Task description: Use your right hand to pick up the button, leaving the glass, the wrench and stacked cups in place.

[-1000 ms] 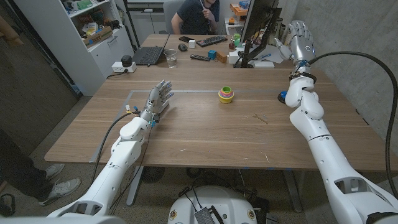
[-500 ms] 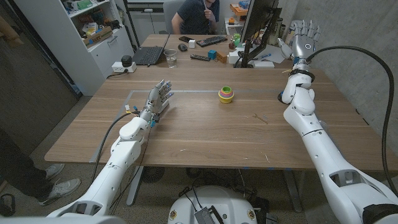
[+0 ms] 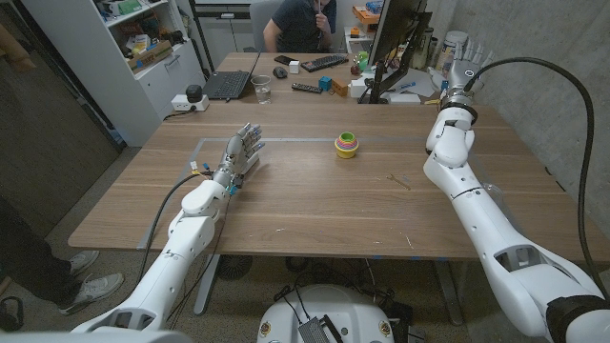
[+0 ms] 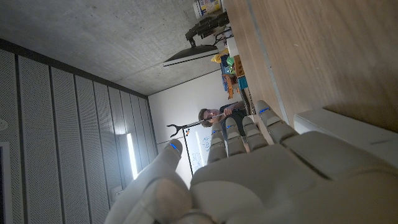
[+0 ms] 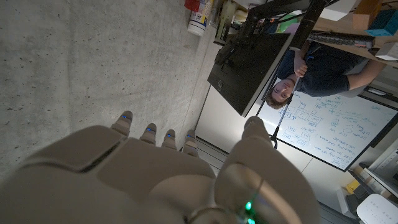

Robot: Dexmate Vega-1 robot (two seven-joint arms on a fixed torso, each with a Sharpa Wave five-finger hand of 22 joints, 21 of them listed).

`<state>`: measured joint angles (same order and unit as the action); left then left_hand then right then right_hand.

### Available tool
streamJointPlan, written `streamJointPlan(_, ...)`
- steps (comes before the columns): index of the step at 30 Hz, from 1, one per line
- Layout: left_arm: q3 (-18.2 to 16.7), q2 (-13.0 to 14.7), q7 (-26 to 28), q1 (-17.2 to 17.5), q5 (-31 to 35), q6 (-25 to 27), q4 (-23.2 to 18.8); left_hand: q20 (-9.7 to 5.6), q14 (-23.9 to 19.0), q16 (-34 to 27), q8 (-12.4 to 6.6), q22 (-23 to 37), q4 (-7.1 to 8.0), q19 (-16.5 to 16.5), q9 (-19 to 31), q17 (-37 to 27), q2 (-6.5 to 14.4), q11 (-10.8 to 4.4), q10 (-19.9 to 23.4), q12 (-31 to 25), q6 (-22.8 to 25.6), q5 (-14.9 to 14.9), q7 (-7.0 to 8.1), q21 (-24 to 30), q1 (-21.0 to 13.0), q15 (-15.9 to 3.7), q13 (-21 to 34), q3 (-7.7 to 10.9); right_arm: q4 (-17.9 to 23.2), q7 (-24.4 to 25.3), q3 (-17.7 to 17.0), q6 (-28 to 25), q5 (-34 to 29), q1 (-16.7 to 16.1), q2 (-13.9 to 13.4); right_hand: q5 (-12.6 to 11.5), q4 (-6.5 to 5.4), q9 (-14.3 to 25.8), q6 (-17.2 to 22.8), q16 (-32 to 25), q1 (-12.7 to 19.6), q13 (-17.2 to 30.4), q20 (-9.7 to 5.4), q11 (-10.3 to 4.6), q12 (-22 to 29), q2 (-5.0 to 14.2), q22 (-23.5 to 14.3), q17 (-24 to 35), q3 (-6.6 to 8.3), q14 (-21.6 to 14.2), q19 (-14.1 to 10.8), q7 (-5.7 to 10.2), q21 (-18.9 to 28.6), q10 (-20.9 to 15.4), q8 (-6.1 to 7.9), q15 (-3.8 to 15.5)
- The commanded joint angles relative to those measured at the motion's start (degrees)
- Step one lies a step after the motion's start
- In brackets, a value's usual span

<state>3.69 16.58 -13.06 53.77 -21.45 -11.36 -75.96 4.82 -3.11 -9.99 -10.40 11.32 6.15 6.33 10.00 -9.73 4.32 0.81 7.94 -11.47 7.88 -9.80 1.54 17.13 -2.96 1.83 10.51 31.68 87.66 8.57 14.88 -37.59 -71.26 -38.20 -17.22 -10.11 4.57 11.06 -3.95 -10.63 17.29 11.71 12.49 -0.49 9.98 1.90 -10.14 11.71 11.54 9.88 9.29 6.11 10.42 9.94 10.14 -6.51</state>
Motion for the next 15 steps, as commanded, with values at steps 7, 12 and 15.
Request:
streamJointPlan(7, -0.06, 0.15, 0.06, 0.07, 0.11, 0.11, 0.39, -0.11, -0.12, -0.41, -0.24, 0.10, -0.08, 0.62, 0.27, -0.25, -0.18, -0.36, 0.15, -0.21, 0.45, -0.37, 0.36, -0.43, 0.20, -0.42, 0.30, -0.20, -4.56, -8.89, 3.62, -8.58, -1.95, 3.59, -0.91, -0.45, 0.23, 0.31, -2.42, -0.50, -0.59, 0.11, -0.03, 1.25, 0.25, -0.61, -0.19, 0.14, -0.65, 6.20, -0.15, -0.11, 0.76, 6.66, -0.26, -1.06)
streamJointPlan(12, -0.03, 0.18, 0.01, 0.04, 0.17, 0.15, 0.54, -0.12, -0.10, -0.40, -0.22, 0.10, -0.08, 0.63, 0.27, -0.24, -0.20, -0.31, 0.15, -0.21, 0.39, -0.37, 0.36, -0.45, 0.20, -0.41, 0.30, -0.21, -5.68, -11.83, 4.17, -9.83, -1.64, 4.50, -1.41, -0.55, 0.04, 0.34, -3.98, -0.60, -1.28, 0.11, 0.01, 1.48, 0.26, -1.12, -0.20, 0.22, -1.17, 6.61, -0.33, -0.14, 0.82, 7.84, -0.33, -1.35)
streamJointPlan(15, -0.07, 0.14, 0.13, 0.07, 0.19, 0.15, 0.50, -0.11, -0.10, -0.40, -0.22, 0.10, -0.09, 0.58, 0.27, -0.24, -0.20, -0.27, 0.15, -0.21, 0.39, -0.37, 0.37, -0.49, 0.20, -0.41, 0.30, -0.22, -6.40, -10.50, 4.10, -9.99, -0.85, 4.43, -1.21, -0.72, -0.09, 0.38, -4.49, -1.47, -1.80, 0.11, -0.01, 1.45, 0.64, -1.46, -0.26, 0.27, -1.57, 4.78, -0.84, -0.18, 1.02, 7.91, -0.03, -1.34)
